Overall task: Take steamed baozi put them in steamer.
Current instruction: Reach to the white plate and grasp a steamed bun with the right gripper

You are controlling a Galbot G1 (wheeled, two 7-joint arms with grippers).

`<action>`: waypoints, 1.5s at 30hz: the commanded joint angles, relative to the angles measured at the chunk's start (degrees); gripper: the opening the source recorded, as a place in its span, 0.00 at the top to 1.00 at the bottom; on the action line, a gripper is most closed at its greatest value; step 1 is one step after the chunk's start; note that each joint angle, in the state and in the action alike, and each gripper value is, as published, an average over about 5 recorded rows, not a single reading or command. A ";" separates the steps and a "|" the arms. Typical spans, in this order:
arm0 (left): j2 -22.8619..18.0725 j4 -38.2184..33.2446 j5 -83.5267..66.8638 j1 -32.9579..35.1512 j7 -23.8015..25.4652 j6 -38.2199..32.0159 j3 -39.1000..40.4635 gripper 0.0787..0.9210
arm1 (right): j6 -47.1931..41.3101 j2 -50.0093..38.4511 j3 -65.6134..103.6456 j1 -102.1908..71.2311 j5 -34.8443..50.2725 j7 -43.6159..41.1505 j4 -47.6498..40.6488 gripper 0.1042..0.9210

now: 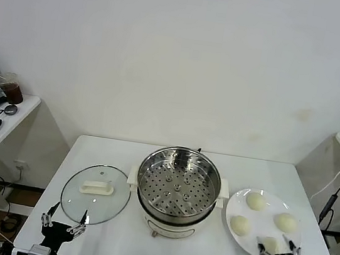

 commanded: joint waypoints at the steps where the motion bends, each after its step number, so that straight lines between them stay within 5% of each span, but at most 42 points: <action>1: 0.00 -0.43 0.43 0.27 -0.24 0.16 0.24 0.12 | 0.70 -13.73 5.63 8.97 -12.16 -5.48 -3.66 0.12; 10: -0.54 -1.94 0.78 0.74 -0.21 0.14 1.03 0.12 | 2.67 -40.19 -2.46 18.84 -25.80 -18.90 -15.20 0.12; 15: -0.82 -2.24 0.80 1.10 -0.29 -0.07 1.11 0.12 | 9.58 -45.55 -23.76 39.47 -27.83 -29.26 -24.12 0.12; 26: -2.40 -2.60 1.33 1.21 -0.64 -0.07 1.28 0.12 | 14.96 -36.54 -78.38 85.17 -29.15 -44.48 -42.93 0.12; 32: -3.05 -2.88 1.55 1.40 -0.67 -0.08 0.96 0.12 | 17.48 -28.67 -81.32 87.28 -32.91 -46.84 -52.51 0.12; 45: -3.50 -2.08 2.08 1.51 -0.61 0.00 0.82 0.12 | 17.59 -20.96 -74.82 84.39 -36.27 -45.45 -59.21 0.12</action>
